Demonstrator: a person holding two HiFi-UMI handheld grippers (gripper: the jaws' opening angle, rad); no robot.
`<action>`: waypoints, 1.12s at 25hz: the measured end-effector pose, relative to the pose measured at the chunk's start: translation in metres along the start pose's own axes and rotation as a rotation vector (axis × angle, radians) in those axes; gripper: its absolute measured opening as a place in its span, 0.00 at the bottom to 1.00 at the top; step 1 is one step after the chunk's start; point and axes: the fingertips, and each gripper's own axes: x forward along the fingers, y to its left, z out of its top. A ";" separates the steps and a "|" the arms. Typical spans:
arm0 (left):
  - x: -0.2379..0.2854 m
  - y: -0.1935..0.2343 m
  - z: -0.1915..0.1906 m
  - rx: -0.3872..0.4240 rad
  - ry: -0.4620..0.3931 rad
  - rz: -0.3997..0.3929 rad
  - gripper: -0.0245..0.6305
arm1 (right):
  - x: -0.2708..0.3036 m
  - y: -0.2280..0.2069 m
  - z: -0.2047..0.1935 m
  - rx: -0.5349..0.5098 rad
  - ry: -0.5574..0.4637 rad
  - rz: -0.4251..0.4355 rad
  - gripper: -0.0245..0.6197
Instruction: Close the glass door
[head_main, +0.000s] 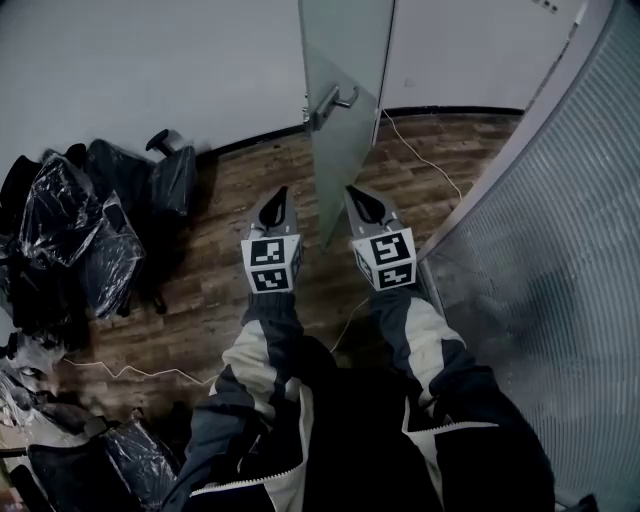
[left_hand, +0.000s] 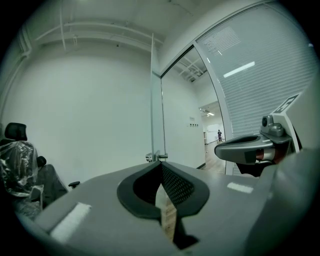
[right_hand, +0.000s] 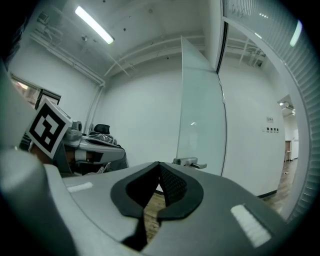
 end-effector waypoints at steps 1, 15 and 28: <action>0.010 0.004 -0.001 0.000 0.006 -0.001 0.04 | 0.010 -0.003 -0.002 0.001 0.006 0.005 0.05; 0.184 0.082 -0.001 0.004 0.008 -0.127 0.04 | 0.171 -0.080 -0.009 0.014 0.039 -0.117 0.05; 0.256 0.077 -0.009 0.007 0.049 -0.224 0.04 | 0.211 -0.162 -0.049 -0.103 0.213 -0.197 0.24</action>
